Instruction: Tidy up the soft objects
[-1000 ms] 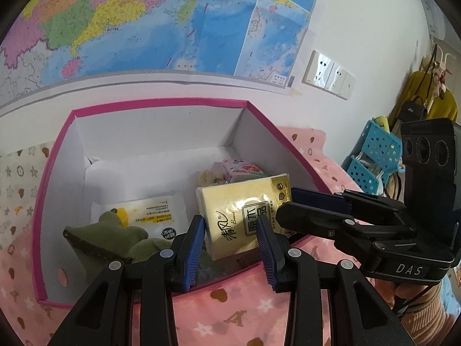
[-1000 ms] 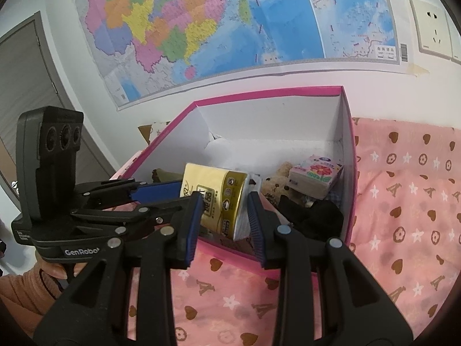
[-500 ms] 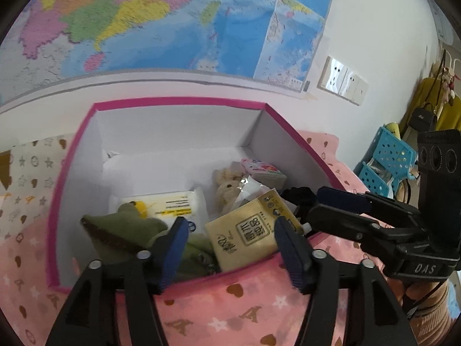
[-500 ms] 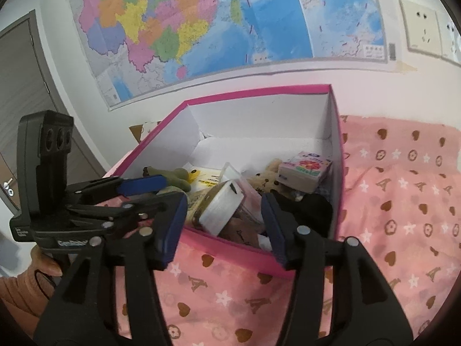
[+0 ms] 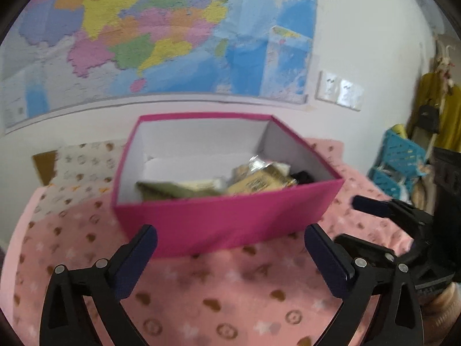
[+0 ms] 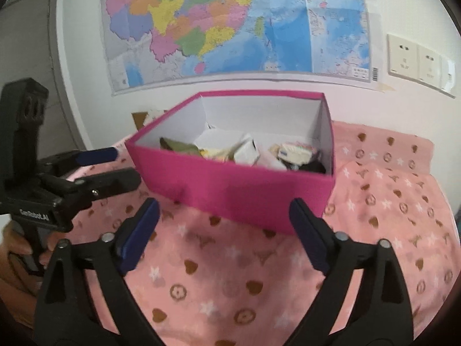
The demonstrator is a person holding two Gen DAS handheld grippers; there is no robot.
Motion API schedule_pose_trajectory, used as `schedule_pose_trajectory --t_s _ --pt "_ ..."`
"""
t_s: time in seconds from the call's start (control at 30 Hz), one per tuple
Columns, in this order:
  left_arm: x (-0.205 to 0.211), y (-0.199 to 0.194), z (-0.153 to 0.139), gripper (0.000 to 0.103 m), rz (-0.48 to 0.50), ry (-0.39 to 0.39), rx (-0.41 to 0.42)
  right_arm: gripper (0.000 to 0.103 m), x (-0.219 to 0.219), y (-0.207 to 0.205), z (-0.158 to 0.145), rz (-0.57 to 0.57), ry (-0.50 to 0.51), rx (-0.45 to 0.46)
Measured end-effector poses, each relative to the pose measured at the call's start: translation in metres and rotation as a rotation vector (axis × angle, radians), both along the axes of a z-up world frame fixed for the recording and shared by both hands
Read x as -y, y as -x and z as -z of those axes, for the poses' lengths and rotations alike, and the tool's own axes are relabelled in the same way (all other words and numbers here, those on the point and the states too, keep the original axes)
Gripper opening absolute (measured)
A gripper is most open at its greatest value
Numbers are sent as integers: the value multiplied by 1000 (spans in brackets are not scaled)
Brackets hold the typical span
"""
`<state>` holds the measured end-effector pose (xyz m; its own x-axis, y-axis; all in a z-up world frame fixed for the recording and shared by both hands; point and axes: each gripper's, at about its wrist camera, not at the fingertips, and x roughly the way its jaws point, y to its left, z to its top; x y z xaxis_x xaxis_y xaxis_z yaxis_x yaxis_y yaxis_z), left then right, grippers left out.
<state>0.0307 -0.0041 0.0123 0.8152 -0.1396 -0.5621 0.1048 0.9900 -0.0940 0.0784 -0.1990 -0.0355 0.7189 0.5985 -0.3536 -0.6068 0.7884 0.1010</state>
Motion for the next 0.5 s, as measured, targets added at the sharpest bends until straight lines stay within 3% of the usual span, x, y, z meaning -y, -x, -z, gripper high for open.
schedule_pose_trajectory --t_s 0.5 --pt "-3 40 15 103 -102 -56 -19 96 -7 38 17 34 -8 -1"
